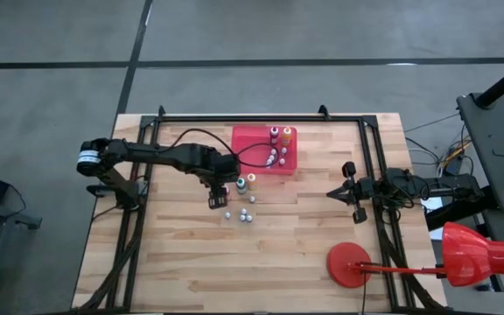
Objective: Pick & Place food coloring
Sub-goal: Put the large orange food coloring bottle into the pink bin
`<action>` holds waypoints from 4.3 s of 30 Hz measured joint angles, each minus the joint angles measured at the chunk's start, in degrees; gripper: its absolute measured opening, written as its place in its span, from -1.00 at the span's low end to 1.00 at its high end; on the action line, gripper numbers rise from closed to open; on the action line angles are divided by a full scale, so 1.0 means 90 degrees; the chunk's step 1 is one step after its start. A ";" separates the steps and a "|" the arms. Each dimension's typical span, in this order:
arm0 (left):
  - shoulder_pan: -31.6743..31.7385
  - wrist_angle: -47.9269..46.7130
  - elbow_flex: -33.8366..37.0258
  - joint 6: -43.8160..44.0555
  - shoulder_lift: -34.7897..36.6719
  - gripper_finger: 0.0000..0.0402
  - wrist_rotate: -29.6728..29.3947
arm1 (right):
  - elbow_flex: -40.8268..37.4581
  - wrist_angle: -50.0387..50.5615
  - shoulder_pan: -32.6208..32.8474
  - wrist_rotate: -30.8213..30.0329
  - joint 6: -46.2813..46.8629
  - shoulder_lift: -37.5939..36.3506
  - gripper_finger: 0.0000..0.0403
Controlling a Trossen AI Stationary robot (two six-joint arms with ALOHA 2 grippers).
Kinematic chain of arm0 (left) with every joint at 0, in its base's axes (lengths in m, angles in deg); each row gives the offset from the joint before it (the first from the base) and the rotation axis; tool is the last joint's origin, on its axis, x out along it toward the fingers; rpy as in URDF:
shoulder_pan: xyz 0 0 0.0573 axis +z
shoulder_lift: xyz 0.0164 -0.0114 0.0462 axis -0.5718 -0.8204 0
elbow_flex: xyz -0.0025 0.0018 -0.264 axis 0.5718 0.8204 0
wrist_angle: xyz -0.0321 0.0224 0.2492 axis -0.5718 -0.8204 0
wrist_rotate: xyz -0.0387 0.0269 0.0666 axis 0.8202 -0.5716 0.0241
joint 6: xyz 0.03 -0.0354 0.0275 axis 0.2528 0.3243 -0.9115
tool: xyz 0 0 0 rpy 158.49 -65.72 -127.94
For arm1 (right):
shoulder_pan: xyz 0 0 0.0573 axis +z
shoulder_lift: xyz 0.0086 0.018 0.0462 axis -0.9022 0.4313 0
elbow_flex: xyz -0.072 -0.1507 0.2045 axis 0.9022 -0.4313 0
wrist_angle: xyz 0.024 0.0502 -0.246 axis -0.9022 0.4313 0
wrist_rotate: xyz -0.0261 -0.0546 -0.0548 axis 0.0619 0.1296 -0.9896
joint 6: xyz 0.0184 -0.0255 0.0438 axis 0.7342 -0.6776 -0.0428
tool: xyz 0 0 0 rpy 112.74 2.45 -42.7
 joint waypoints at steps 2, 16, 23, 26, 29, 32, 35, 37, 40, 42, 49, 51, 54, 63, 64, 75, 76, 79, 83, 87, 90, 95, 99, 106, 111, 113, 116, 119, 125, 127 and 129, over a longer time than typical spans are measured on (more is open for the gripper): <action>0.0000 0.0007 0.0007 0.0089 0.0000 -0.11 -0.0007 | 0.0000 0.0002 0.0002 0.0000 -0.0001 0.0000 -0.96; 0.0000 0.0041 0.0029 0.0275 -0.0001 0.23 -0.0155 | 0.0000 0.0000 0.0002 0.0000 0.0000 0.0000 -0.96; 0.0012 0.0176 0.0042 0.0253 -0.0194 0.23 -0.0162 | 0.0000 0.0002 0.0002 0.0002 0.0000 -0.0002 -0.96; 0.0012 0.0286 0.0043 0.0250 -0.0288 0.23 -0.0160 | 0.0000 0.0000 0.0002 0.0000 0.0000 -0.0002 -0.96; 0.0012 0.0313 0.0043 0.0250 -0.0382 0.23 -0.0155 | 0.0000 0.0001 0.0002 0.0002 0.0000 0.0000 -0.96; 0.0012 0.0308 0.0046 0.0248 -0.0461 0.23 -0.0153 | 0.0000 0.0002 0.0002 0.0002 -0.0002 -0.0002 -0.96; 0.0012 0.0330 0.0047 0.0245 -0.0490 0.23 -0.0151 | 0.0000 0.0002 0.0001 0.0000 -0.0001 -0.0002 -0.96; 0.0012 0.0327 0.0046 0.0245 -0.0503 0.23 -0.0148 | 0.0000 0.0001 0.0001 0.0001 -0.0001 -0.0002 -0.96; 0.0012 0.0327 0.0046 0.0245 -0.0514 0.22 -0.0144 | 0.0000 0.0001 0.0002 0.0000 -0.0002 -0.0002 -0.96; 0.0012 0.0325 0.0048 0.0249 -0.0521 0.20 -0.0139 | 0.0000 0.0002 0.0002 0.0000 -0.0002 -0.0002 -0.96; 0.0012 0.0319 0.0046 0.0401 -0.0525 0.01 -0.0138 | 0.0000 0.0002 0.0001 0.0000 -0.0001 0.0000 -0.96; 0.0013 0.0309 0.0046 0.0403 -0.0525 -0.07 -0.0136 | 0.0000 0.0002 0.0001 0.0000 -0.0002 -0.0001 -0.96; 0.0019 0.0300 0.0046 0.0404 -0.0524 -0.21 -0.0136 | 0.0000 0.0002 0.0002 0.0000 0.0000 0.0000 -0.96; 0.0019 0.0287 0.0046 0.0408 -0.0524 -0.54 -0.0088 | 0.0000 0.0000 0.0002 0.0000 0.0000 0.0000 -0.96; 0.0019 0.0279 0.0046 0.0408 -0.0525 -0.54 -0.0078 | 0.0000 0.0000 0.0002 0.0000 -0.0002 0.0000 -0.96; 0.0019 0.0165 0.0044 0.0377 -0.0499 -0.52 -0.0044 | 0.0000 0.0000 0.0002 0.0000 0.0000 0.0000 -0.96; 0.0019 0.0111 0.0041 0.0363 -0.0483 -0.52 -0.0040 | 0.0000 0.0000 0.0002 0.0000 -0.0002 0.0000 -0.96; 0.0042 -0.0192 -0.0108 0.0286 -0.0403 -0.52 -0.0007 | 0.0000 0.0001 0.0002 0.0000 -0.0001 -0.0001 -0.96; 0.0158 -0.0750 -0.0487 0.0146 -0.0304 -0.52 -0.0032 | 0.0000 0.0002 0.0002 0.0000 -0.0002 0.0000 -0.96; 0.0283 -0.1137 -0.0976 0.0027 -0.0289 -0.52 -0.0118 | 0.0000 0.0000 0.0002 0.0000 -0.0002 -0.0002 -0.96; 0.0377 -0.1511 -0.1311 -0.0045 -0.0301 -0.52 -0.0079 | 0.0000 0.0000 0.0000 0.0001 -0.0002 -0.0002 -0.96; 0.0527 -0.1815 -0.1836 -0.0233 -0.0291 -0.53 -0.0208 | 0.0000 0.0000 0.0000 0.0000 -0.0002 -0.0002 -0.96; 0.0625 -0.1852 -0.2127 -0.0347 -0.0291 -0.53 -0.0219 | 0.0000 0.0000 0.0000 0.0001 -0.0002 0.0000 -0.96; 0.0718 -0.1858 -0.2228 -0.0381 -0.0290 -0.53 -0.0369 | 0.0000 0.0002 0.0000 0.0002 -0.0001 0.0000 -0.96; 0.0751 -0.1858 -0.2227 -0.0384 -0.0289 -0.53 -0.0364 | 0.0000 0.0001 0.0000 0.0001 -0.0001 0.0000 -0.96; 0.0776 -0.1852 -0.2230 -0.0447 -0.0285 -0.53 -0.0367 | 0.0000 0.0001 0.0000 0.0001 -0.0002 0.0000 -0.96; 0.0842 -0.1781 -0.2227 -0.0512 -0.0284 -0.53 -0.0385 | 0.0000 0.0002 0.0000 0.0000 -0.0002 0.0000 -0.96; 0.0940 -0.1633 -0.2230 -0.0572 -0.0279 -0.53 -0.0386 | 0.0000 0.0000 0.0000 0.0000 -0.0002 0.0000 -0.96; 0.1201 -0.1636 -0.2585 -0.0797 -0.0265 -0.53 -0.0386 | 0.0000 0.0001 0.0002 0.0001 -0.0002 0.0000 -0.96; 0.1311 -0.1636 -0.2752 -0.0860 -0.0265 -0.53 -0.0386 | 0.0000 0.0001 0.0002 0.0000 -0.0002 0.0000 -0.96; 0.1430 -0.1660 -0.2902 -0.0936 -0.0265 -0.53 -0.0386 | 0.0000 0.0000 0.0002 0.0001 0.0000 0.0000 -0.96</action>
